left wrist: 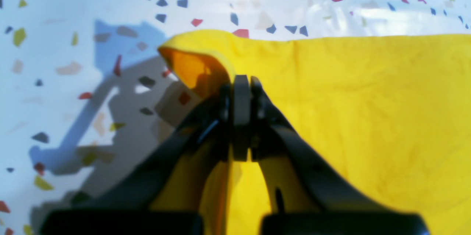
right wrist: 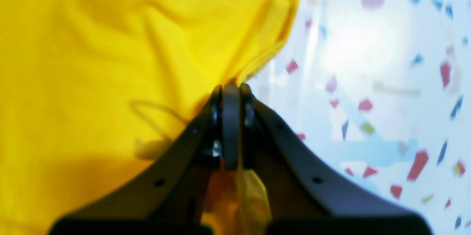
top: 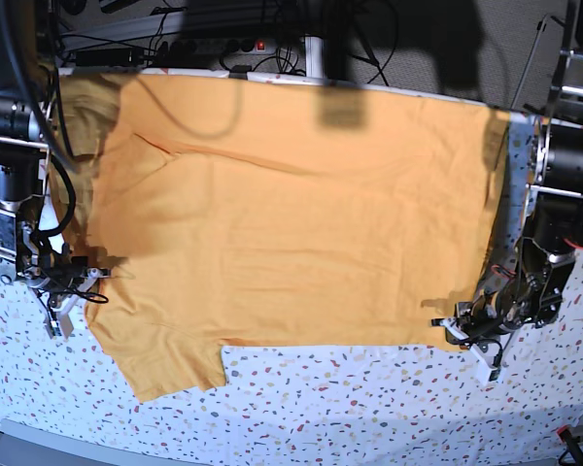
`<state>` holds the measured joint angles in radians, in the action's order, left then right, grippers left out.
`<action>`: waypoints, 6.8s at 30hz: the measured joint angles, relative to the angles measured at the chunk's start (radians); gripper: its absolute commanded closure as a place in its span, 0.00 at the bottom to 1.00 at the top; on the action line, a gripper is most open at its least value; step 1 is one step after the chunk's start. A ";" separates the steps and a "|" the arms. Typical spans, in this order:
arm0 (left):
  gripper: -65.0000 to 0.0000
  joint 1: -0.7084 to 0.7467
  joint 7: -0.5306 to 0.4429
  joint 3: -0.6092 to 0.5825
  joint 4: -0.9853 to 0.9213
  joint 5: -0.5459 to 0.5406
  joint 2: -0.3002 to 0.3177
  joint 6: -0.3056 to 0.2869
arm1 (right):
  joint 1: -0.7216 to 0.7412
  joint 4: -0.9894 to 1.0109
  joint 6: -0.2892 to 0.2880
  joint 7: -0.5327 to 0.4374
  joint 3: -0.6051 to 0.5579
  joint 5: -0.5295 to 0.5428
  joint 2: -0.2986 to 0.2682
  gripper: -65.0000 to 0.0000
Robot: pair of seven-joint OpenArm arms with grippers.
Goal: Fold the T-shirt properly
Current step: 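Lift the hem with both grippers and fold it over toward the collar, then release the hem and move the right gripper to the folded edge, then grasp the folded edge with both grippers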
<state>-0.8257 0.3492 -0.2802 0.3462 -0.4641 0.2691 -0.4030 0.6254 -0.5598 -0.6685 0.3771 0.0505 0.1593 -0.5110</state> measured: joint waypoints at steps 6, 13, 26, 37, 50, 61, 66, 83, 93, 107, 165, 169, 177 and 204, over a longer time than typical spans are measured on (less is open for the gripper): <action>1.00 0.000 0.047 0.000 0.032 -0.001 0.017 -0.005 | -0.051 -0.126 -0.014 0.033 0.000 0.000 -0.002 1.00; 1.00 0.024 0.105 0.000 0.065 -0.016 0.066 -0.004 | -0.167 -0.319 -0.018 0.071 -0.001 0.003 -0.002 1.00; 1.00 0.244 0.245 -0.002 0.591 -0.121 0.204 -0.007 | -0.313 -0.499 -0.020 0.137 0.192 0.122 -0.032 1.00; 1.00 0.325 0.328 -0.003 0.756 -0.120 0.269 -0.009 | -0.479 -0.684 -0.021 0.149 0.260 0.131 -0.062 1.00; 1.00 0.327 0.378 -0.003 0.758 -0.166 0.282 -0.012 | -0.565 -0.722 -0.025 0.160 0.337 0.132 -0.086 1.00; 1.00 0.399 0.514 -0.003 0.938 -0.213 0.316 -0.010 | -0.595 -0.759 -0.025 0.174 0.338 0.132 -0.085 1.00; 1.00 0.497 0.523 -0.003 1.056 -0.201 0.355 -0.011 | -0.595 -0.759 -0.025 0.176 0.340 0.132 -0.085 1.00; 1.00 0.589 0.598 -0.003 1.094 -0.124 0.393 0.053 | -0.605 -0.761 -0.025 0.204 0.340 0.132 -0.085 1.00; 0.59 0.629 0.548 -0.003 1.094 -0.079 0.394 0.057 | -0.687 -0.762 -0.025 0.227 0.340 0.130 -0.085 0.48; 0.56 0.626 0.571 -0.003 1.094 0.031 0.393 0.168 | -0.646 -0.818 -0.025 0.265 0.383 0.231 -0.093 0.37; 0.56 0.568 0.552 -0.003 1.210 0.048 0.393 0.254 | 0.134 0.238 0.090 -0.091 -0.051 -0.178 0.126 0.58; 0.56 0.568 0.550 -0.003 1.202 -0.010 0.393 0.253 | 0.137 0.237 0.088 -0.054 -0.051 -0.167 0.118 0.91; 0.56 0.585 0.497 -0.003 1.023 -0.060 0.375 0.202 | 0.137 0.237 0.079 -0.046 -0.051 -0.161 0.095 1.00; 0.56 0.575 0.528 -0.003 1.012 -0.082 0.315 0.185 | 0.136 0.237 0.078 -0.047 -0.051 -0.165 0.095 1.00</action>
<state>-0.2508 0.8776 -0.2832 1.3579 -0.5457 0.5838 -0.2180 0.7616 -0.3225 -0.5903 0.3305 -0.0010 -0.0055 -0.4160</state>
